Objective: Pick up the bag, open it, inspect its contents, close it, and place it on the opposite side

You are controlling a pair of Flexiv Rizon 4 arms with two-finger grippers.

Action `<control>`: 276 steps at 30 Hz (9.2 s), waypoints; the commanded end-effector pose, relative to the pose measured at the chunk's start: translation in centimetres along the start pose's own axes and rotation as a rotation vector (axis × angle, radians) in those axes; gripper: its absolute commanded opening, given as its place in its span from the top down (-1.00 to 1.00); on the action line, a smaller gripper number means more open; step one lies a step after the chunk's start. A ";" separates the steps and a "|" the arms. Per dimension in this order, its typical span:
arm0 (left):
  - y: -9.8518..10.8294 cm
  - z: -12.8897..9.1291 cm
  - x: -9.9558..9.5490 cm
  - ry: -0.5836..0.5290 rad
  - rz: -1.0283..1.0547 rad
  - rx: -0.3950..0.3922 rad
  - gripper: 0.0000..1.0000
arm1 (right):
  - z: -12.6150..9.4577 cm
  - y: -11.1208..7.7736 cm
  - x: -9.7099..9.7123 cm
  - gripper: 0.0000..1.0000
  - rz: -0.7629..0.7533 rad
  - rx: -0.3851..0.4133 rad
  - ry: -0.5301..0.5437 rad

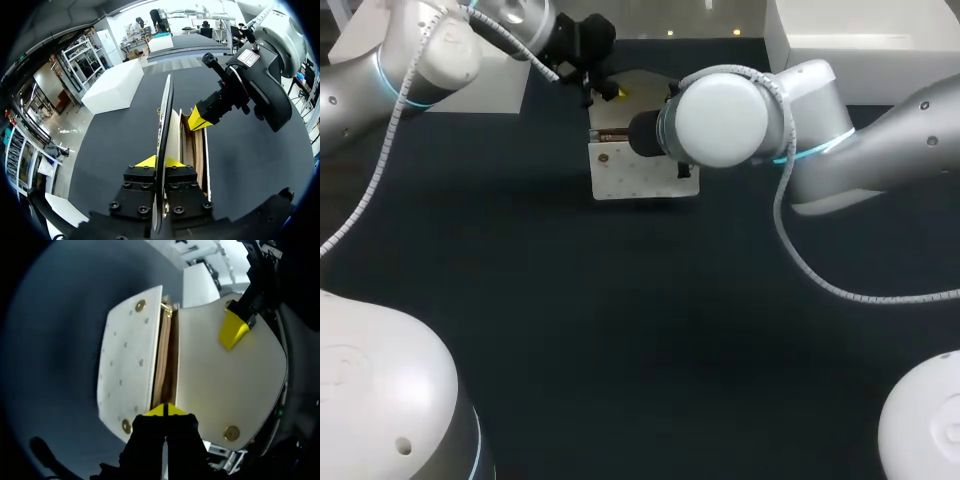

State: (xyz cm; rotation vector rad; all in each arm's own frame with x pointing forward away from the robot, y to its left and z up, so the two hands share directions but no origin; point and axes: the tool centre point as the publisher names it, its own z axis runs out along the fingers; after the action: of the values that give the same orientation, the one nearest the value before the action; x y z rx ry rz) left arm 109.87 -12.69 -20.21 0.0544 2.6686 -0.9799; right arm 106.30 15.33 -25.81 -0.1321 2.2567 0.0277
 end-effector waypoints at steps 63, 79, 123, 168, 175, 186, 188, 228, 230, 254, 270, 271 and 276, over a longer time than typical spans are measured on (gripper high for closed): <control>-0.9 0.3 0.1 0.085 -0.081 0.055 1.00 | 1.2 -0.8 0.1 1.00 0.048 0.008 -0.058; -0.3 0.7 1.2 0.074 -0.186 0.111 1.00 | 1.5 0.1 1.2 1.00 0.038 0.000 -0.026; 0.6 2.3 0.6 0.354 -0.272 0.262 1.00 | 3.9 -0.2 3.9 -1.00 0.075 -0.020 0.100; 0.4 3.3 0.8 0.398 -0.243 0.254 1.00 | 4.6 -0.6 4.0 -1.00 0.096 -0.026 0.131; 0.2 3.2 0.9 0.395 -0.232 0.250 1.00 | 4.2 -0.7 3.6 -1.00 0.102 -0.025 0.108; -0.2 2.6 1.2 0.349 -0.193 0.205 1.00 | 0.7 -1.4 0.5 -0.47 0.140 -0.018 -0.060; -0.2 2.5 1.2 0.338 -0.187 0.195 1.00 | -0.2 -1.5 -0.1 -0.43 0.141 -0.017 -0.091; 3.0 6.0 0.1 0.044 -0.032 0.142 1.00 | -7.3 -1.4 1.8 0.98 0.113 -0.044 -0.248; 3.2 6.2 0.2 0.034 -0.017 0.142 1.00 | -7.3 -1.3 2.1 1.00 0.113 -0.043 -0.245; 5.3 8.2 -0.2 -0.054 0.095 0.132 1.00 | -5.5 -1.4 4.3 1.00 0.146 -0.039 -0.172; 6.5 9.9 -1.1 -0.103 0.213 0.132 1.00 | -4.8 0.0 8.6 1.00 0.147 -0.016 -0.148; 6.6 10.0 -1.1 -0.108 0.215 0.133 1.00 | -4.7 0.1 8.8 1.00 0.150 -0.023 -0.146; 7.0 10.4 -0.9 -0.119 0.231 0.142 1.00 | -4.2 1.0 10.0 1.00 0.143 -0.039 -0.143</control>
State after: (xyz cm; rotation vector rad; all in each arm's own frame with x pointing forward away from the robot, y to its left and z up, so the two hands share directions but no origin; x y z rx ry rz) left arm 114.40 -13.80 -31.22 0.3175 2.4355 -1.0432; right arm 96.56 14.94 -29.96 0.0124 2.2206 0.1429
